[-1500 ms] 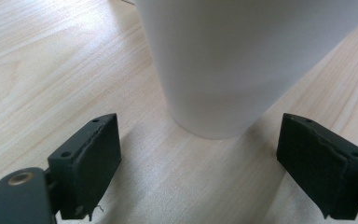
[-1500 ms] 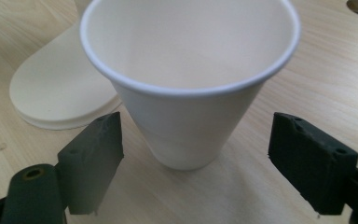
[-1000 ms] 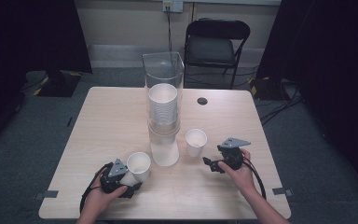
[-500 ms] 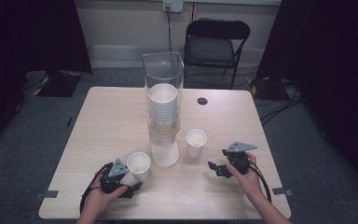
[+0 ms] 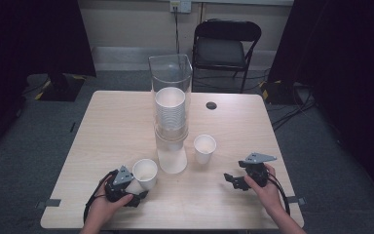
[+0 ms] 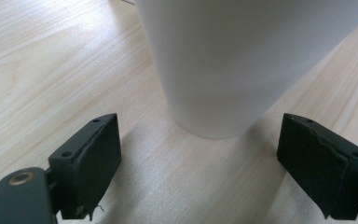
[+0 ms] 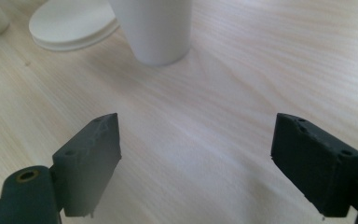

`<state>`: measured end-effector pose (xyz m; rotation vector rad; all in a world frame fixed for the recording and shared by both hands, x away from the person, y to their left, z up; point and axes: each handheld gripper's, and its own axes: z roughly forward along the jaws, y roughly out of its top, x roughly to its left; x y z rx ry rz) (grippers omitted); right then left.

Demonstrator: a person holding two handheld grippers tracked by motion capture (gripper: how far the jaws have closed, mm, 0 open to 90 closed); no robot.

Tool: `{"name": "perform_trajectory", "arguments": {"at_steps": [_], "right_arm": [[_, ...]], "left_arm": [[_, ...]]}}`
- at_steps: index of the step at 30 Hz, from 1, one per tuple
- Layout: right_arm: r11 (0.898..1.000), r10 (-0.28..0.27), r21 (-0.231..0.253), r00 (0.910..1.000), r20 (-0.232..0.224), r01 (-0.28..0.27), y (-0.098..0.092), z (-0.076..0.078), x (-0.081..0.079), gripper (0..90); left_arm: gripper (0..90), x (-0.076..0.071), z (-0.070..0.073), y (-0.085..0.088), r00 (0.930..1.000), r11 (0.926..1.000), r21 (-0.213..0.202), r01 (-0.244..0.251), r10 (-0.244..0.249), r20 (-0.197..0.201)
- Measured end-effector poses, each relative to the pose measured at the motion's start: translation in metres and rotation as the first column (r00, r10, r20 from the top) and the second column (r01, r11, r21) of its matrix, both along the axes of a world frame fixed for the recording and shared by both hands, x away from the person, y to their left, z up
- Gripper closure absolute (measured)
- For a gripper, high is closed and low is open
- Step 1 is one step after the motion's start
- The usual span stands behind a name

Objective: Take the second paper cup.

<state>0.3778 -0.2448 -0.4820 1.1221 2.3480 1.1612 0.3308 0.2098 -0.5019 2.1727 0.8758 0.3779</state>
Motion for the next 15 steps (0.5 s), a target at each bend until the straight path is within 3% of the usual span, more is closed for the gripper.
{"name": "perform_trajectory", "arguments": {"at_steps": [15], "right_arm": [[1.0, -0.006, -0.007, 0.9998, -0.02, 0.005, -0.024, -0.005, -0.016, 14.8]], "left_arm": [[13.1, 0.0, 0.0, 0.0, 1.0, 1.0, 0.0, 0.0, 0.0, 0.0]]}}
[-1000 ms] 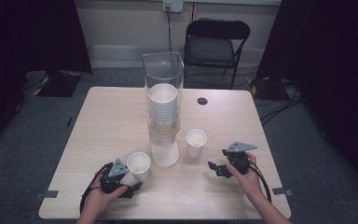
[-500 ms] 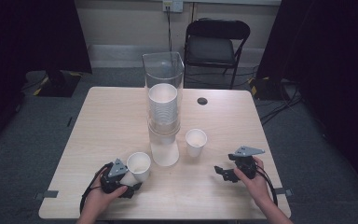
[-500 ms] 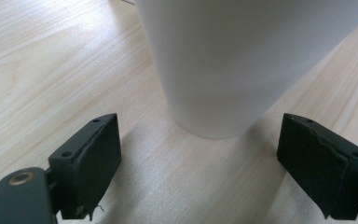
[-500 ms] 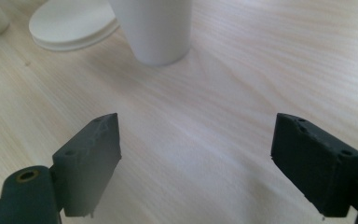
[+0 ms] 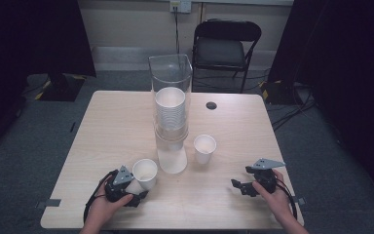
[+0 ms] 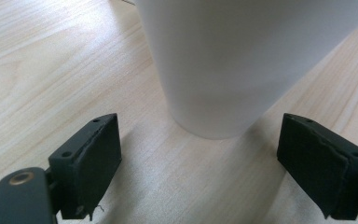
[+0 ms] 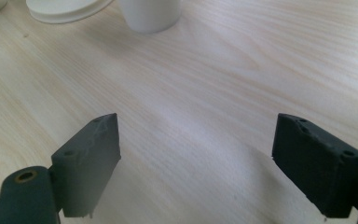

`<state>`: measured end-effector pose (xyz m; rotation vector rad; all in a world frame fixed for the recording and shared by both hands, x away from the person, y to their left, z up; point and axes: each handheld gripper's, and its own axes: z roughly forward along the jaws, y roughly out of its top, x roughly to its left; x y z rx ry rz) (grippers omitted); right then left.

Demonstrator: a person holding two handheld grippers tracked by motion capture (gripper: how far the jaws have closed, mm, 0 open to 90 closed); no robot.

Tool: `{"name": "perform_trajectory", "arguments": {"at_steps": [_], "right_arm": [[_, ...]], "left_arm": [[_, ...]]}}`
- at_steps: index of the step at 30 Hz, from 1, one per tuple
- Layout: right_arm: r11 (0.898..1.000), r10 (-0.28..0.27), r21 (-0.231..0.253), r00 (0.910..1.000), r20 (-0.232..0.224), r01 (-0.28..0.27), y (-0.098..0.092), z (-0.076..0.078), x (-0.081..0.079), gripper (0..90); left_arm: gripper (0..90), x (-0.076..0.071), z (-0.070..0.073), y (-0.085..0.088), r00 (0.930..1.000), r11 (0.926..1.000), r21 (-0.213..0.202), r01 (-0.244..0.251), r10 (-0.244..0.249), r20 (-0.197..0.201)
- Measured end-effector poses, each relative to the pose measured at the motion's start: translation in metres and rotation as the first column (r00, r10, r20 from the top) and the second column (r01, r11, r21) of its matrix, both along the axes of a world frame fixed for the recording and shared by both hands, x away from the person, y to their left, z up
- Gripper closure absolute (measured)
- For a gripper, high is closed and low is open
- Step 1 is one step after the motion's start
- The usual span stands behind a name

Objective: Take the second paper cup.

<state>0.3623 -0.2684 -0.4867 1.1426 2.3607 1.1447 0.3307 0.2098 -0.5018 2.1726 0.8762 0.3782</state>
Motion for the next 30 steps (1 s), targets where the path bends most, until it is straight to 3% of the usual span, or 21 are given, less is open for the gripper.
{"name": "perform_trajectory", "arguments": {"at_steps": [11, 22, 26, 30], "right_arm": [[1.0, -0.01, -0.02, 0.9999, -0.011, 0.01, -0.018, -0.007, -0.011, 14.8], [0.999, 0.001, -0.037, 1.0, 0.009, 0.0, -0.033, -0.012, -0.02, 14.7], [0.994, 0.032, -0.101, 0.9989, 0.036, -0.028, -0.031, -0.013, -0.022, 14.0], [0.994, 0.034, -0.1, 0.9988, 0.035, -0.03, -0.032, -0.013, -0.022, 14.0]], "left_arm": [[13.1, 0.0, 0.0, 0.0, 1.0, 1.0, 0.001, -0.002, 0.002, 0.0], [13.1, 0.0, 0.0, 0.0, 1.0, 1.0, 0.001, -0.003, 0.003, 0.001], [13.1, 0.0, 0.0, 0.0, 1.0, 1.0, 0.002, -0.004, 0.004, 0.002], [13.1, 0.0, 0.0, 0.0, 1.0, 1.0, 0.002, -0.004, 0.004, 0.003]]}}
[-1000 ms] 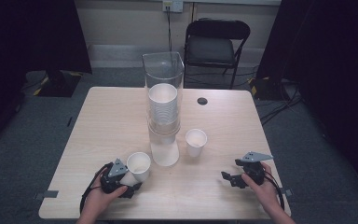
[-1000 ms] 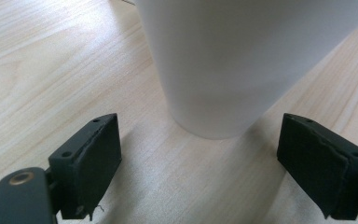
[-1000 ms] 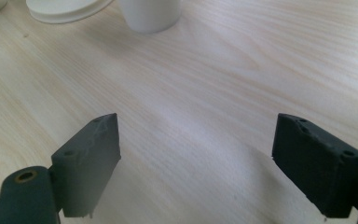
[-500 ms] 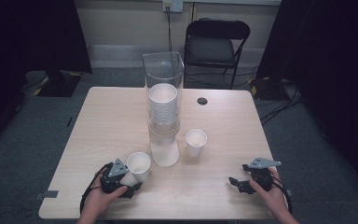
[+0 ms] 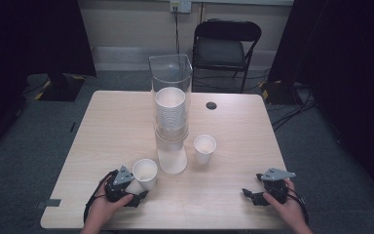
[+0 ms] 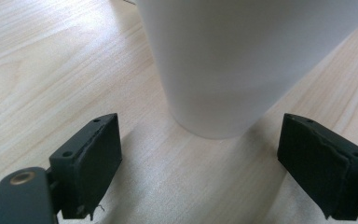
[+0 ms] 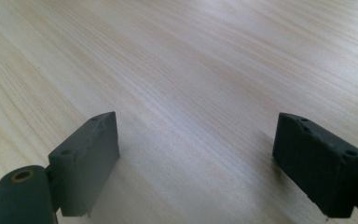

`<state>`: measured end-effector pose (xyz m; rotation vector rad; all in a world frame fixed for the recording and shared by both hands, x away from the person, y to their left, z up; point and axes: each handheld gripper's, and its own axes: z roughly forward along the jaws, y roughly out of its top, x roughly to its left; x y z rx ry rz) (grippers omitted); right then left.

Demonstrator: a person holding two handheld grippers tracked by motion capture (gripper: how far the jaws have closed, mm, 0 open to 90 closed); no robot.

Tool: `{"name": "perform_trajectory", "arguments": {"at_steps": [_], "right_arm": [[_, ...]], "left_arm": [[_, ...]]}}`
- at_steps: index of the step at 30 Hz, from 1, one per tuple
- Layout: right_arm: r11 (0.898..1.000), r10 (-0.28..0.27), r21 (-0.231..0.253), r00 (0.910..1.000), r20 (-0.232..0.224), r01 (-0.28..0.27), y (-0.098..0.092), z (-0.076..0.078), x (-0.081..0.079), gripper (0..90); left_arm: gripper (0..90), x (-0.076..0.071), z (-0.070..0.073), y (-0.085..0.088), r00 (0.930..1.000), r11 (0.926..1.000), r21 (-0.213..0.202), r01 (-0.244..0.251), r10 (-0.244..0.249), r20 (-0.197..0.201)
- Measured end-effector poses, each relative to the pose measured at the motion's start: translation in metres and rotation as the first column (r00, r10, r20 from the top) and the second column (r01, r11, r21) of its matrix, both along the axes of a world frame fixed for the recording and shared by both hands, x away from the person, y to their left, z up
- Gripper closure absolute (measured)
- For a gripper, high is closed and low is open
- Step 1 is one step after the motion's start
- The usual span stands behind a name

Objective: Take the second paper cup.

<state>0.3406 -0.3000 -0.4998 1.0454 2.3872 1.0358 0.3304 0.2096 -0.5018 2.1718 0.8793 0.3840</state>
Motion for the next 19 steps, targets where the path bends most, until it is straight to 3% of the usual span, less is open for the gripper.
{"name": "perform_trajectory", "arguments": {"at_steps": [19], "right_arm": [[1.0, 0.017, 0.004, 0.9999, 0.0, -0.017, -0.0087, 0.0002, -0.0044, 14.5]], "left_arm": [[13.1, 0.0, 0.0001, 0.0, 1.0, 1.0, 0.0, 0.0, 0.0, -0.003]]}}
